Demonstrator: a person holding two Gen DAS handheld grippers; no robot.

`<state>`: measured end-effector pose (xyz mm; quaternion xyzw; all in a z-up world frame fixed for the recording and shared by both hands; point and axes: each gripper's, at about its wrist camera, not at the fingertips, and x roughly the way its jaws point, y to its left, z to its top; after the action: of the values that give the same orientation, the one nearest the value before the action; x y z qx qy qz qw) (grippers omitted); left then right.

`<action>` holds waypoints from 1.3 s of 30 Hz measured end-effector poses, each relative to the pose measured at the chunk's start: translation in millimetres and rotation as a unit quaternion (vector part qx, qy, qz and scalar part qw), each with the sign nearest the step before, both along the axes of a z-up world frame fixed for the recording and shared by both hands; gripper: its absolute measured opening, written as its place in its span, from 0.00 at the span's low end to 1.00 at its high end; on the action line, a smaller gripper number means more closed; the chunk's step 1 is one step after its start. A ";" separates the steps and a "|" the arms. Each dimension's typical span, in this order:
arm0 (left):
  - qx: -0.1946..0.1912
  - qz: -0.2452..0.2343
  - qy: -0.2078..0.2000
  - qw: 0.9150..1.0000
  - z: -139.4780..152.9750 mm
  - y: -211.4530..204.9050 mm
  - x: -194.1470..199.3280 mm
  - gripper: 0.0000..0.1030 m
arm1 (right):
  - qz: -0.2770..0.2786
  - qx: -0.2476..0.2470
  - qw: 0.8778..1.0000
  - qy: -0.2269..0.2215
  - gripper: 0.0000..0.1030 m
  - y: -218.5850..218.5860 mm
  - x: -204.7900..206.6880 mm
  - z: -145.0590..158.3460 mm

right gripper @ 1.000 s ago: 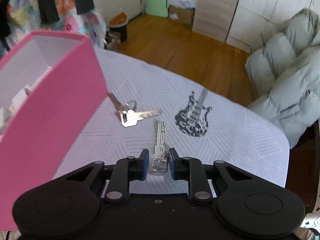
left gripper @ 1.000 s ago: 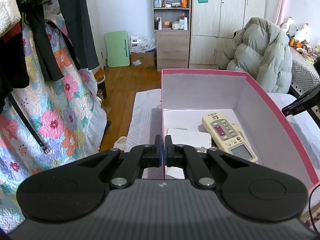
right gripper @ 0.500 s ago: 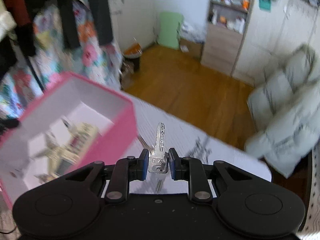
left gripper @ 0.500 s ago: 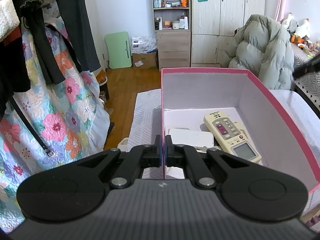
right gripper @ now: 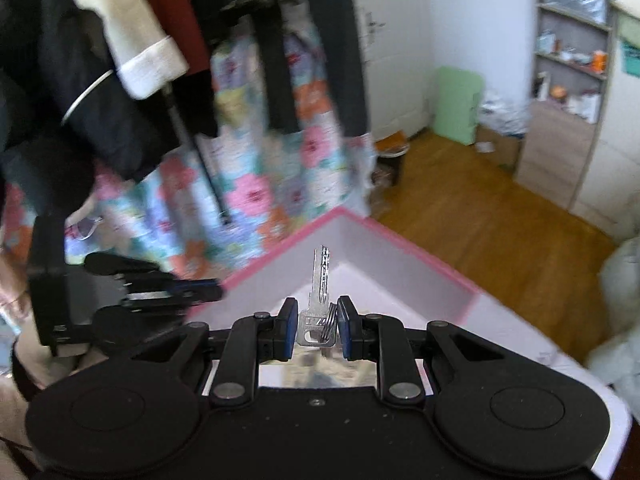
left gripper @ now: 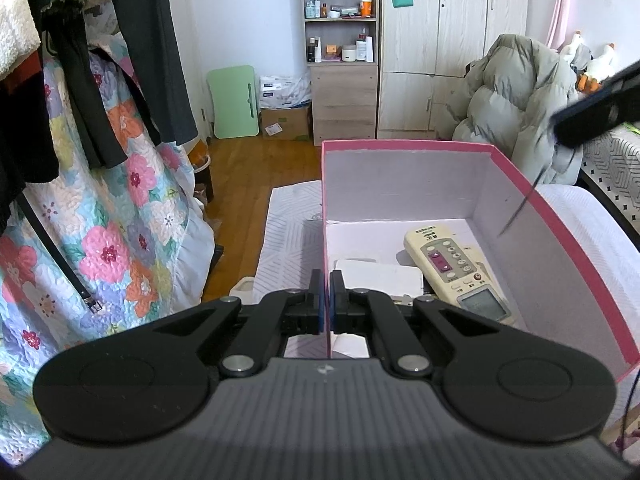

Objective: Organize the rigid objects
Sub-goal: 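Carry the silver key over the pink box and lower it, then open the right gripper to drop the key into the box, then grasp the ring of silver keys on the table with the right gripper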

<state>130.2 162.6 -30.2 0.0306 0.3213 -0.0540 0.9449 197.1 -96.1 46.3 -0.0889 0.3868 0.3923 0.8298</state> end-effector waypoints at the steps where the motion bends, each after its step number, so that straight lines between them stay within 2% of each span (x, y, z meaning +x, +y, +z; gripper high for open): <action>1: -0.001 -0.001 0.000 1.000 0.2 0.4 -0.2 0.02 | 0.007 -0.001 1.000 0.004 0.24 6.1 -1.2 -3.7; 7: -0.007 -0.008 -0.002 1.000 1.8 4.6 -0.6 0.02 | 0.055 -0.058 0.997 0.019 0.24 50.6 8.5 -34.7; 11: -0.005 -0.010 -0.004 1.000 1.3 4.3 -1.1 0.02 | 0.058 -0.096 0.992 0.062 0.24 70.8 27.9 -60.9; 15: -0.002 -0.010 -0.003 1.000 -0.2 2.1 -0.5 0.02 | 0.039 -0.104 0.992 0.067 0.25 72.4 41.2 -77.1; 18: -0.002 -0.007 -0.002 1.000 -0.6 1.3 0.7 0.02 | 0.028 -0.074 0.996 0.039 0.28 61.4 42.3 -65.5; 22: -0.006 -0.005 0.000 1.000 0.4 2.2 1.7 0.02 | 0.019 -0.032 0.999 0.000 0.30 33.6 39.8 -33.9; 25: -0.002 -0.005 -0.001 1.000 -0.3 0.6 1.0 0.02 | -0.009 -0.031 0.999 -0.029 0.33 10.7 38.7 -17.1; 27: 0.000 -0.003 -0.001 1.000 -0.4 0.2 0.8 0.02 | -0.036 -0.033 0.998 -0.032 0.34 -4.3 45.1 -12.9; 30: -0.002 -0.004 -0.001 1.000 -0.4 -0.3 1.2 0.02 | -0.090 -0.029 0.995 -0.004 0.34 -34.6 59.6 -15.0; 34: -0.001 -0.002 -0.001 1.000 -1.4 0.0 1.9 0.02 | -0.152 -0.022 0.986 0.066 0.34 -73.4 84.1 -33.7; 39: -0.002 -0.002 0.000 1.000 -1.5 -0.2 2.2 0.02 | -0.214 0.012 0.965 0.154 0.34 -113.8 108.4 -74.3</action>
<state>132.3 162.4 -31.7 0.0297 0.3208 -0.0565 0.9450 305.5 -209.9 -28.0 0.0673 0.5147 0.2194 0.8261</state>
